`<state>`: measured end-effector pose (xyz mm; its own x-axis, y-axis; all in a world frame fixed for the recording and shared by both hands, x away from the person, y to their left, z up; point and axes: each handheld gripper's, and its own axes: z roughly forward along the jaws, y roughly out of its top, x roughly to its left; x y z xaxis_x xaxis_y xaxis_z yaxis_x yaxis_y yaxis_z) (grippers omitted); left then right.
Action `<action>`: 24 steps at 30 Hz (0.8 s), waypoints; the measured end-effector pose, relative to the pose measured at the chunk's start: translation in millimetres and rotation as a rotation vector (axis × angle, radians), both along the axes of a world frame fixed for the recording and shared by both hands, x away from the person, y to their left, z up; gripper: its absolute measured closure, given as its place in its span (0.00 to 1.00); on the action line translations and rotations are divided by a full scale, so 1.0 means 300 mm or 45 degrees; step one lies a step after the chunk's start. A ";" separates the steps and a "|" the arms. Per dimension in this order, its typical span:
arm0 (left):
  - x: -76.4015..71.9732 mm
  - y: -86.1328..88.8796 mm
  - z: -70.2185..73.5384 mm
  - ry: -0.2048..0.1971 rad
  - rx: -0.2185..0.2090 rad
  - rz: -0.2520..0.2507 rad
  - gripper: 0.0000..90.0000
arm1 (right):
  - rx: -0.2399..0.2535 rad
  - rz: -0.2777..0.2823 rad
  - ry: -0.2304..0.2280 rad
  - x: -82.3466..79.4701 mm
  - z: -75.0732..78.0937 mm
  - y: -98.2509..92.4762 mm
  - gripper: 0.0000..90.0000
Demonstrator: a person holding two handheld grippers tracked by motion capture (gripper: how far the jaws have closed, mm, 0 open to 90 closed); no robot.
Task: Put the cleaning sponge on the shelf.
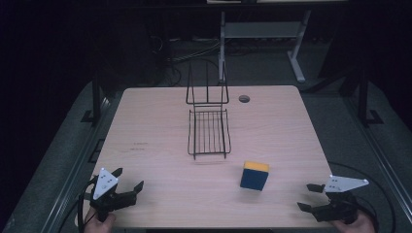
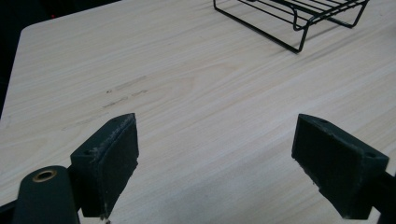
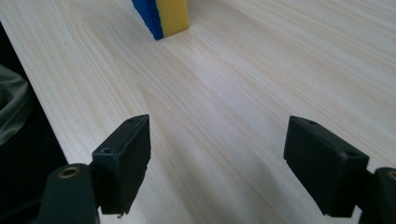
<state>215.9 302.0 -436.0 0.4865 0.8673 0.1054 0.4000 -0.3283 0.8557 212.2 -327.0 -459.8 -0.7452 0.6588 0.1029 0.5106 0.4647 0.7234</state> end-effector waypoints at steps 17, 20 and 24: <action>-0.003 -0.004 0.009 -0.018 0.009 -0.006 0.16 | -0.062 0.084 -0.013 0.026 0.025 0.061 0.26; -0.006 -0.006 0.011 -0.022 0.010 -0.008 0.16 | -0.069 0.104 -0.002 0.039 0.032 0.075 0.26; -0.004 -0.003 0.013 -0.025 0.007 -0.003 0.16 | -0.081 0.138 0.017 0.054 0.043 0.101 0.25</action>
<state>214.5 301.0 -432.1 0.4864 0.8655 0.1197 0.3822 -0.3339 0.8617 228.4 -296.7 -447.0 -0.8111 0.5802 0.0739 0.4646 0.5624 0.6840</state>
